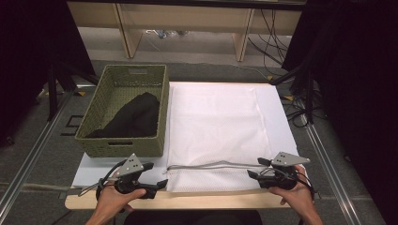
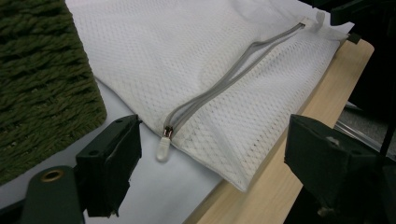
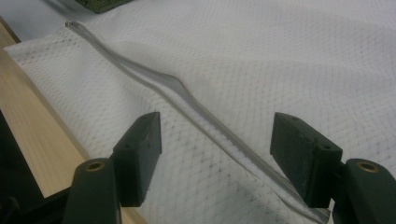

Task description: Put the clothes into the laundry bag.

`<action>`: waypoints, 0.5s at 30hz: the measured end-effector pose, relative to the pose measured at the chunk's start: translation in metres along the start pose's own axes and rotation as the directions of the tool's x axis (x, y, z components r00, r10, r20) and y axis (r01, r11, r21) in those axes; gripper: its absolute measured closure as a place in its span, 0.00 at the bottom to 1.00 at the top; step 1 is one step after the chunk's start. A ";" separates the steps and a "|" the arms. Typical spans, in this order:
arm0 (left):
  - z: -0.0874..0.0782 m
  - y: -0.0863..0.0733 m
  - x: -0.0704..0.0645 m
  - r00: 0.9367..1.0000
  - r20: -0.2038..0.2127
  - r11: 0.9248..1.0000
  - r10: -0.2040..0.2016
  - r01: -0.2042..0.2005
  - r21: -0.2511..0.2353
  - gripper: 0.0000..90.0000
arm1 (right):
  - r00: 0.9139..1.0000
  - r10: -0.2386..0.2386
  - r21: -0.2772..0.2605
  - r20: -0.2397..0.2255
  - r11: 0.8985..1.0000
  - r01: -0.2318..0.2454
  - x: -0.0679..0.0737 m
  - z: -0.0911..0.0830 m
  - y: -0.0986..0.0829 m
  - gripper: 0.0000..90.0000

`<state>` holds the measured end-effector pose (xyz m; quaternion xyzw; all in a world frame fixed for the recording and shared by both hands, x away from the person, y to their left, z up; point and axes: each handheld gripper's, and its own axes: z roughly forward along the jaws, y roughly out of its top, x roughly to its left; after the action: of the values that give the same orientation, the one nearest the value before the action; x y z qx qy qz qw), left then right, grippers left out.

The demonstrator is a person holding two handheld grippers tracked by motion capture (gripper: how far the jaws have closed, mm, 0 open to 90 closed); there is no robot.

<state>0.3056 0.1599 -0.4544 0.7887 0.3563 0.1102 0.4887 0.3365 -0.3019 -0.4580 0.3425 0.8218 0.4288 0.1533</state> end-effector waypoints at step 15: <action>0.001 0.001 0.000 1.000 0.001 1.000 0.025 -0.025 0.019 0.20 | 1.000 -0.023 0.013 0.018 1.000 0.023 0.001 0.003 0.000 0.39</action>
<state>0.3065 0.1588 -0.4544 0.7977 0.3475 0.1127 0.4799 0.3379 -0.2994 -0.4599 0.3380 0.8269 0.4187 0.1635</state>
